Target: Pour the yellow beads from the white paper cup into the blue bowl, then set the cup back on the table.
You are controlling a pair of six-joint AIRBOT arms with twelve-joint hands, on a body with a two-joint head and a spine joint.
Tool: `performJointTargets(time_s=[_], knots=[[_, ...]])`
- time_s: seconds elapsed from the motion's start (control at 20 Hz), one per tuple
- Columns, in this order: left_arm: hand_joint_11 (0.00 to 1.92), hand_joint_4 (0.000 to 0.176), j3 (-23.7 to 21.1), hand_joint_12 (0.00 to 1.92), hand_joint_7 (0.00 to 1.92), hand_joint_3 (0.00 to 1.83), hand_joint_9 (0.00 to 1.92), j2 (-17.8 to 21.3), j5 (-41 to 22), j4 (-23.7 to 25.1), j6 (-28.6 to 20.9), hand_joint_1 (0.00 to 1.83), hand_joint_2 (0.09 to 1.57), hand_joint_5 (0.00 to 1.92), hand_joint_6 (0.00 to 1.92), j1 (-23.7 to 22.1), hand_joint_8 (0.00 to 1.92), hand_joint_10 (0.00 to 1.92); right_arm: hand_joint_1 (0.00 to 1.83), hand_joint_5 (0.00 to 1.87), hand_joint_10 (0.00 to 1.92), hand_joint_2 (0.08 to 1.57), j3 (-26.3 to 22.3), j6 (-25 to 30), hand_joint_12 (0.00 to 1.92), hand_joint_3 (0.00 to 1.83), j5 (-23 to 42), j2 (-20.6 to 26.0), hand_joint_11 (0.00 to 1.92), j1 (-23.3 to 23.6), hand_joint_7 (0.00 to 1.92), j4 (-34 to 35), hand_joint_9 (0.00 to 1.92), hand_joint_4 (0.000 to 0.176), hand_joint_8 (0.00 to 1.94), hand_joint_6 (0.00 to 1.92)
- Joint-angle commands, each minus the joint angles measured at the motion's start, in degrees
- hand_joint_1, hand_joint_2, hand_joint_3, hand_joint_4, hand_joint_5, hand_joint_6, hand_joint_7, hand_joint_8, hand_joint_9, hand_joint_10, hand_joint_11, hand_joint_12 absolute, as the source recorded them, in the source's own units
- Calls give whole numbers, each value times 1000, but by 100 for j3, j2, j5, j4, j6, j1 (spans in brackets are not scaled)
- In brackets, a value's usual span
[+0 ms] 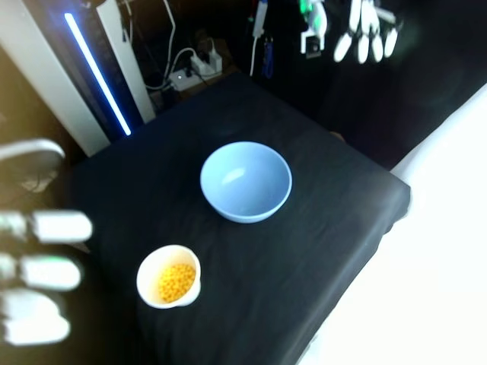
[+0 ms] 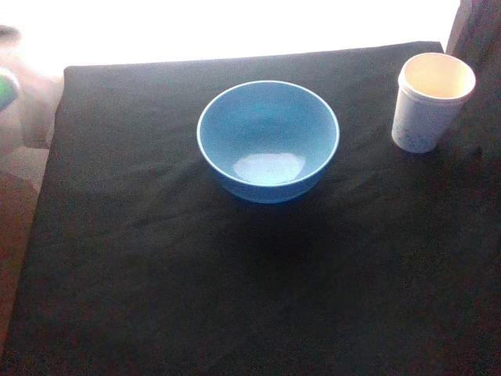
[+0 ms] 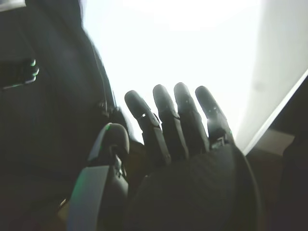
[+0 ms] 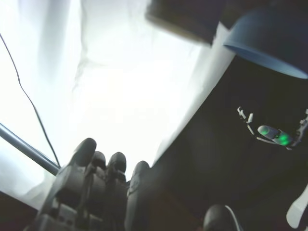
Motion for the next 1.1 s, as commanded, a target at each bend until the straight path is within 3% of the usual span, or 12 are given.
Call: performJointTargets(time_s=[0.0,0.05,0.15,0.35,0.4,0.5,0.55,0.7,0.8,0.9,0.95,1.05], knots=[[77,52,80,183,197,0,200,-9,-301,-144,-36,182,891,3,1,-31,9,24,808,0,9,599,78,95,129,48,420,-3,0,38,70,208,37,95,4,0],[59,50,139,177,186,4,193,-58,-125,-161,-39,179,903,0,0,-31,3,16,805,0,5,586,153,140,79,28,301,-53,0,38,62,215,17,95,2,0],[66,49,240,186,184,0,170,-152,58,-192,-114,228,851,4,1,-31,0,3,754,0,0,569,252,229,101,13,157,-160,67,38,2,234,0,126,0,0],[34,88,278,174,181,2,127,-222,151,-197,-150,255,816,8,3,-28,5,0,801,0,0,571,420,252,70,8,-201,-375,9,38,1,277,0,173,0,0],[25,90,278,170,179,2,121,-222,162,-185,-150,260,818,9,3,-28,4,0,804,0,0,566,518,302,73,5,-323,-464,18,38,0,305,0,157,0,0],[0,106,277,154,169,3,97,-236,157,-165,-150,274,821,14,4,-28,2,0,911,0,0,609,830,580,2,22,-557,-744,0,39,0,368,0,161,0,0],[2,105,277,155,166,8,96,-251,151,-153,-150,279,836,13,2,-28,1,0,899,0,0,631,977,703,0,29,-655,-861,0,39,0,403,0,137,0,0],[43,111,277,181,190,10,157,-326,93,-106,-152,278,863,14,3,-28,8,20,801,0,0,586,1261,795,0,4,-946,-1113,0,49,0,529,0,107,0,0],[24,67,250,178,196,0,152,-341,-46,-33,-154,297,845,25,6,-31,7,13,781,0,0,582,1436,854,0,2,-1150,-1254,0,116,0,598,0,104,0,0],[37,68,193,188,198,0,157,-307,-217,69,-154,261,835,28,5,-33,7,12,798,0,0,565,1641,948,0,0,-1316,-1447,0,235,0,638,0,113,0,0],[62,49,173,202,214,1,178,-282,-244,104,-153,237,846,28,4,-33,12,18,779,0,0,556,1679,949,0,0,-1354,-1488,0,247,0,643,0,98,0,0],[77,56,147,213,228,2,182,-256,-272,187,-150,259,848,24,2,-43,13,16,734,0,0,533,1762,949,0,0,-1444,-1576,0,326,0,682,0,89,0,0]])
